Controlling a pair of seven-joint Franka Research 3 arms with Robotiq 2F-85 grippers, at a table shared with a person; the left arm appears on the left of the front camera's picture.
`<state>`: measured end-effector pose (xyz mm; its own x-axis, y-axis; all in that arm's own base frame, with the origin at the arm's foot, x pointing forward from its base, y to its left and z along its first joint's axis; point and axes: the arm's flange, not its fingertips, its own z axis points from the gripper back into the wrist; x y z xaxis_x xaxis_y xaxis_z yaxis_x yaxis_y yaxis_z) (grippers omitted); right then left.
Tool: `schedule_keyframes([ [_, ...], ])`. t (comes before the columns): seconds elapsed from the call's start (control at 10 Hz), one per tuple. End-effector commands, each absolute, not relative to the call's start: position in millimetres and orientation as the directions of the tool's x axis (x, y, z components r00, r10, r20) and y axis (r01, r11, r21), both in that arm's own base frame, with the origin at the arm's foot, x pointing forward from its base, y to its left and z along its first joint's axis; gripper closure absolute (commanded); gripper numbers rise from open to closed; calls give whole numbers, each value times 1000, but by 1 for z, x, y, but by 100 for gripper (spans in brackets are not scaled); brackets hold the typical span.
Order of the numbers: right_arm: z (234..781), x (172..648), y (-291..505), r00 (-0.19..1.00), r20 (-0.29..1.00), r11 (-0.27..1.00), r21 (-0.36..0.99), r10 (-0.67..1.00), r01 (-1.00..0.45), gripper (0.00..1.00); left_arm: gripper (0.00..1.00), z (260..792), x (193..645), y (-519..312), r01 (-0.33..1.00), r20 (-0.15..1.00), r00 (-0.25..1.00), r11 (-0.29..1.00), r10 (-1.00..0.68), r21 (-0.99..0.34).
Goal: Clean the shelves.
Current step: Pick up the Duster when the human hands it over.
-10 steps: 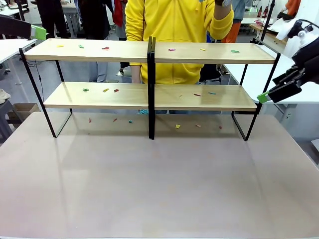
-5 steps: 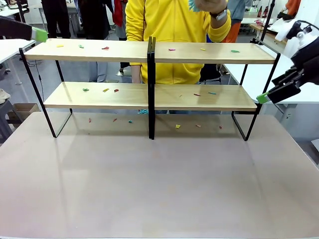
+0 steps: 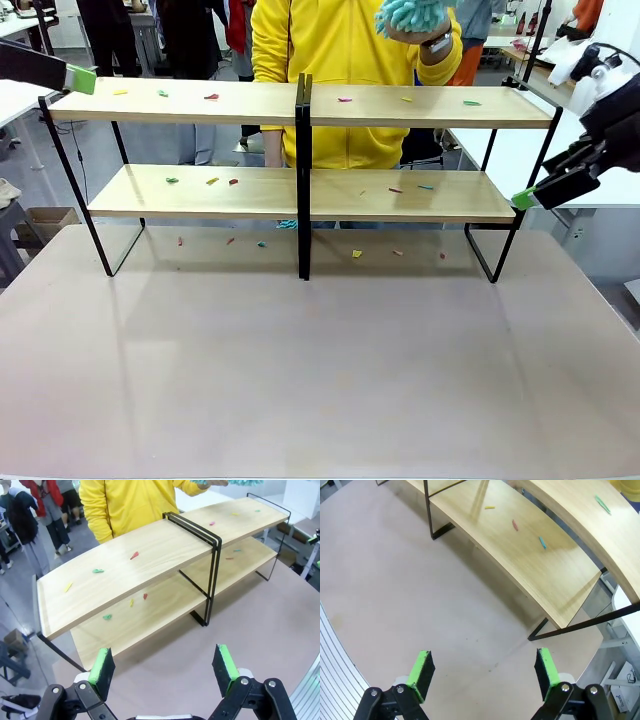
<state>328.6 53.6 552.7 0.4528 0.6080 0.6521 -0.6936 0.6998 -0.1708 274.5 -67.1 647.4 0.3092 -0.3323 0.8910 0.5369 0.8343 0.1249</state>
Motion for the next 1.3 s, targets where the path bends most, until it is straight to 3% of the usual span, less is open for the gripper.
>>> schedule_keyframes([
  [0.0, 533, 320, 54, 425, 669, 680, -165, 609, -714, 0, 0, 648, 275, -67, 536, 898, 304, 836, -317, 114],
  [0.6, 547, 314, 76, 445, 719, 737, -138, 534, -662, 0, 0, 648, 275, -67, 536, 898, 304, 836, -317, 114],
  [1.2, 580, 293, 90, 554, 787, 916, -35, 272, -399, 0, 0, 648, 275, -67, 536, 898, 304, 836, -317, 114],
])
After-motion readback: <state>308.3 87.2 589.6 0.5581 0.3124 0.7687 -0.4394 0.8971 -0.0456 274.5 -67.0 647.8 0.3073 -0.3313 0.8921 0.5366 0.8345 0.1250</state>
